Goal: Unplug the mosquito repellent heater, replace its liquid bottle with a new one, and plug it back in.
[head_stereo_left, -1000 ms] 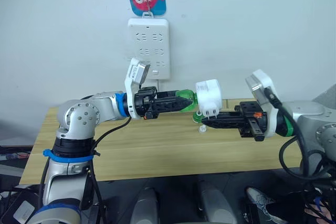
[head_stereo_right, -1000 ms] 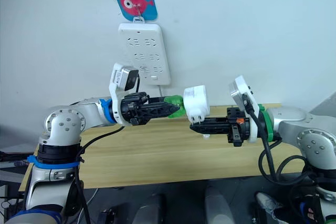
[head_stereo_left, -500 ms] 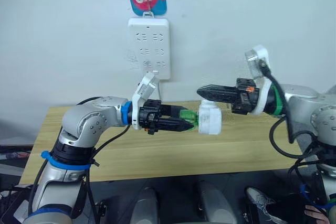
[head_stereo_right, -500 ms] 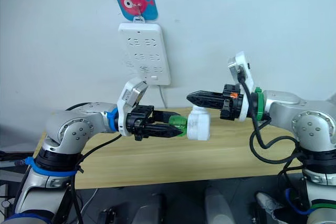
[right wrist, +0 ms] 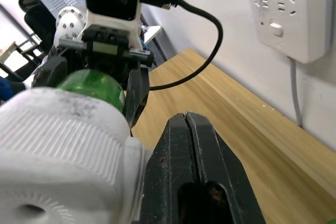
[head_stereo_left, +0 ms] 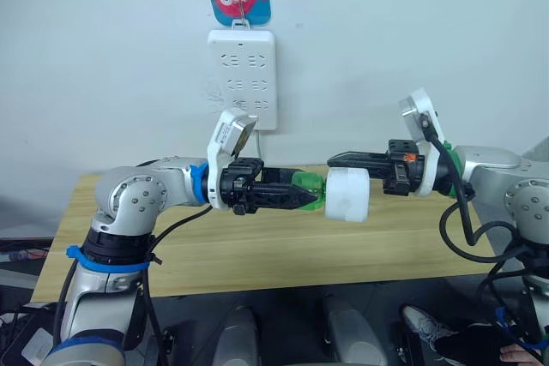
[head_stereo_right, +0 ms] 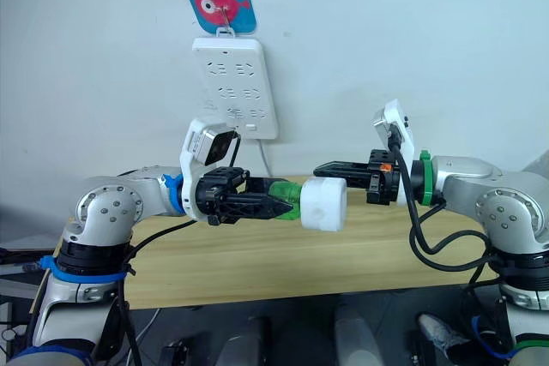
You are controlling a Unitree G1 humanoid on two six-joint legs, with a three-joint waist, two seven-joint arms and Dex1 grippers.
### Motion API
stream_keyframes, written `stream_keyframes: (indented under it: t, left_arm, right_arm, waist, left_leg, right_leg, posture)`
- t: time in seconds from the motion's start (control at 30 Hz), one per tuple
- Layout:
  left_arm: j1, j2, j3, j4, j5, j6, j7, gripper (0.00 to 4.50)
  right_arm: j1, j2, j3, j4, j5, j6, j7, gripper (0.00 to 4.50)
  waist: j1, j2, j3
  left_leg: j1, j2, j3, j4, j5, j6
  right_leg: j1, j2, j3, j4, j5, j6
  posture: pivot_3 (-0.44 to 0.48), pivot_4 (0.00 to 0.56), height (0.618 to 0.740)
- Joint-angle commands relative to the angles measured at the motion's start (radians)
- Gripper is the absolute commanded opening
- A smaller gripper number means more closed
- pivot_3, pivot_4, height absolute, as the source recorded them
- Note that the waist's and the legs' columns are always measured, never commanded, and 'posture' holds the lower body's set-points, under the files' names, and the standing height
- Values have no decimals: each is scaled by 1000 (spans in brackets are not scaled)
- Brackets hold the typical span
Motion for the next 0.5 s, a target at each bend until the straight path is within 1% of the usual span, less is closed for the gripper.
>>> stream_keyframes:
  t: [0.03, 0.27, 0.43, 0.5]
  left_arm:
    - [-24, -9, 56, 6, -45, 3, 29, 2304]
    - [-12, -6, 51, -8, -61, 11, 39, 2304]
    - [-13, -5, 54, 2, -56, 8, 42, 2304]
    - [-4, 0, 44, -11, -43, 0, 33, 2304]
  right_arm:
    - [12, -5, -18, -51, 38, 20, 30, 0]
    - [8, 11, -34, -46, 51, 37, 11, 0]
    - [11, 4, -36, -50, 59, 55, 23, 0]
    - [8, 13, -31, -47, 23, 39, -5, 0]
  waist:
    - [0, 0, 0]
    - [0, 0, 0]
    - [0, 0, 0]
    - [0, 0, 0]
  left_leg:
    - [0, 0, 0, 0, 0, 0]
    - [0, 0, 0, 0, 0, 0]
    - [0, 0, 0, 0, 0, 0]
    - [0, 0, 0, 0, 0, 0]
  right_leg:
    - [0, 0, 0, 0, 0, 0]
    - [0, 0, 0, 0, 0, 0]
    - [0, 0, 0, 0, 0, 0]
    - [0, 0, 0, 0, 0, 0]
  posture:
    - [-169, 203, 725]
    - [-169, 199, 725]
    - [-169, 198, 725]
    - [-169, 197, 725]
